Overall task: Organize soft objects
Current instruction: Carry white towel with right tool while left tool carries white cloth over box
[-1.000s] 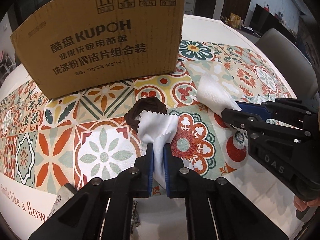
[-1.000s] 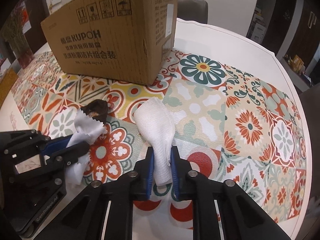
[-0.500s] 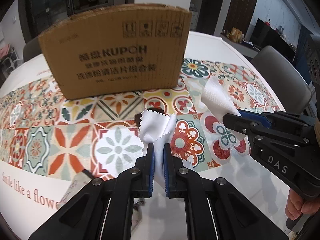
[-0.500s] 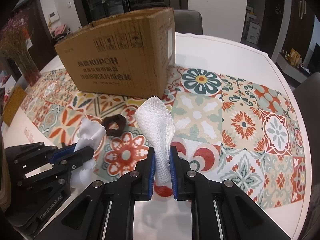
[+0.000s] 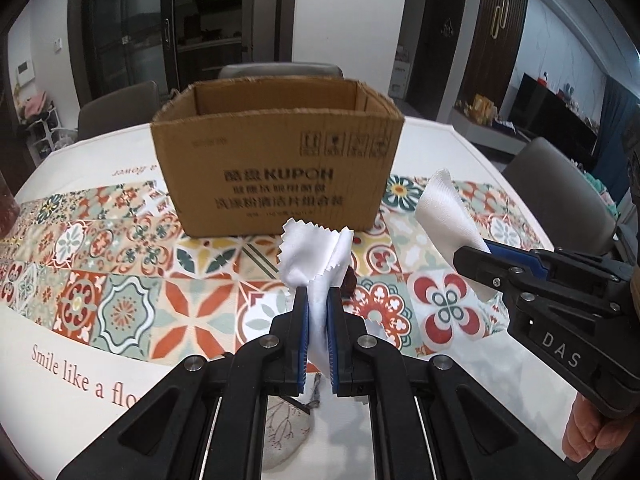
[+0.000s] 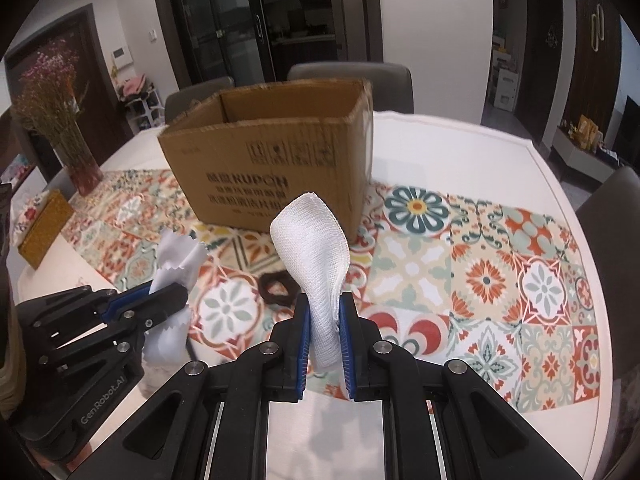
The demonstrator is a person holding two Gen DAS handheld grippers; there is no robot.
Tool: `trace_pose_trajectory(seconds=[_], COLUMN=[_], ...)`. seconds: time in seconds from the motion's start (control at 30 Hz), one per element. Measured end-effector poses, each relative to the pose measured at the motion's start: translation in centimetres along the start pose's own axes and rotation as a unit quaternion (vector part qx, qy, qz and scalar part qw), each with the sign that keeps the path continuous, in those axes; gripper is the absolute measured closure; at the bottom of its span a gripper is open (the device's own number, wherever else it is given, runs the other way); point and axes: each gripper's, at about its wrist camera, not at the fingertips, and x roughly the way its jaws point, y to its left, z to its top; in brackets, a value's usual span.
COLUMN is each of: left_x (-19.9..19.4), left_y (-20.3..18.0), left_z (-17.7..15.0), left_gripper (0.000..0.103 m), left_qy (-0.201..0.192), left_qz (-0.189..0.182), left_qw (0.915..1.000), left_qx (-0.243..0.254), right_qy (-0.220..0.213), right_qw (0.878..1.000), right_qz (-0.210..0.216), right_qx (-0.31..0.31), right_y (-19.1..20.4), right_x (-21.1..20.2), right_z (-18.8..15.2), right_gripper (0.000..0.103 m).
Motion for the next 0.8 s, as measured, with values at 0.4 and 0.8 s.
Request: trace_pose_trajectory(seconds=[0.4, 0.8], left_x=[-3.5, -5.8], left_y=[1.8, 3.2], left_z=[1.4, 3.2], left_gripper=[0.093, 0.093], left_qy=[-0.044, -0.080], left_qz=[-0.001, 0.000], left_qw=[0.9990, 0.9968], left_qx=[-0.010, -0.008], right_qy=[-0.039, -0.070], right_qw=[0.999, 0.997], right_qz=[0.009, 0.018], right_qx=[-0.005, -0.001], right_y=[2.6, 4.1], right_x=[-2.6, -4.1], right_z=[1.6, 3.5], right_gripper=[0.088, 0.088])
